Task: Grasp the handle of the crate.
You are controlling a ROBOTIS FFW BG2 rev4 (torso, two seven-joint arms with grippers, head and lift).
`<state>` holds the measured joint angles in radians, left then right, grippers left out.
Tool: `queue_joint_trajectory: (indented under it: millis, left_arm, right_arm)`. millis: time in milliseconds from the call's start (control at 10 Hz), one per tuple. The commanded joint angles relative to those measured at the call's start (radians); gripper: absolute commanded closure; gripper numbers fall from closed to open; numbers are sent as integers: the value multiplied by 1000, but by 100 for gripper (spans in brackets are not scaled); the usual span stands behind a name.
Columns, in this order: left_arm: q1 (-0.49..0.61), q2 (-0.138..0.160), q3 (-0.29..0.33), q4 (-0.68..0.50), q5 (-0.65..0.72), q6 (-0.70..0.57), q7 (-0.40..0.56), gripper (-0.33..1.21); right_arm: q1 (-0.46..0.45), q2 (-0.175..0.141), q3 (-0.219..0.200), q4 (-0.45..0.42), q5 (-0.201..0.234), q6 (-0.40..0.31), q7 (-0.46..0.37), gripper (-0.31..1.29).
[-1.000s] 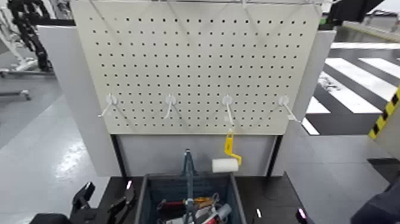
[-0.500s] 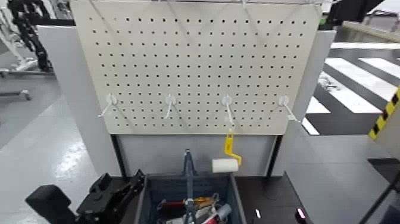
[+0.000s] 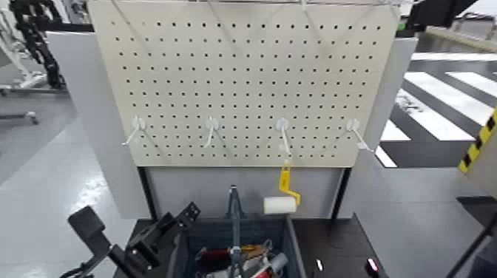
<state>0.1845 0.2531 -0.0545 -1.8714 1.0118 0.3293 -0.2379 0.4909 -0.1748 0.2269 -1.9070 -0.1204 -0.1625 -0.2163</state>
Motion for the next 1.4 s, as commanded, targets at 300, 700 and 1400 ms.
queue_joint_trajectory:
  millis: [300,700,1400]
  left_arm:
    - [-137,37,1,115,284,303,-18,13]
    - [-238,54,-21,242,461,467,-12,13]
    - [-442,61,-157,529,476,530,-189,13]
  right_arm:
    - [-2,1,3,3,-5,0,0,15]
    - [-2,3,3,3,-7,-3,0,15]
    - [-3,3,9,6,-10,-5,0,15]
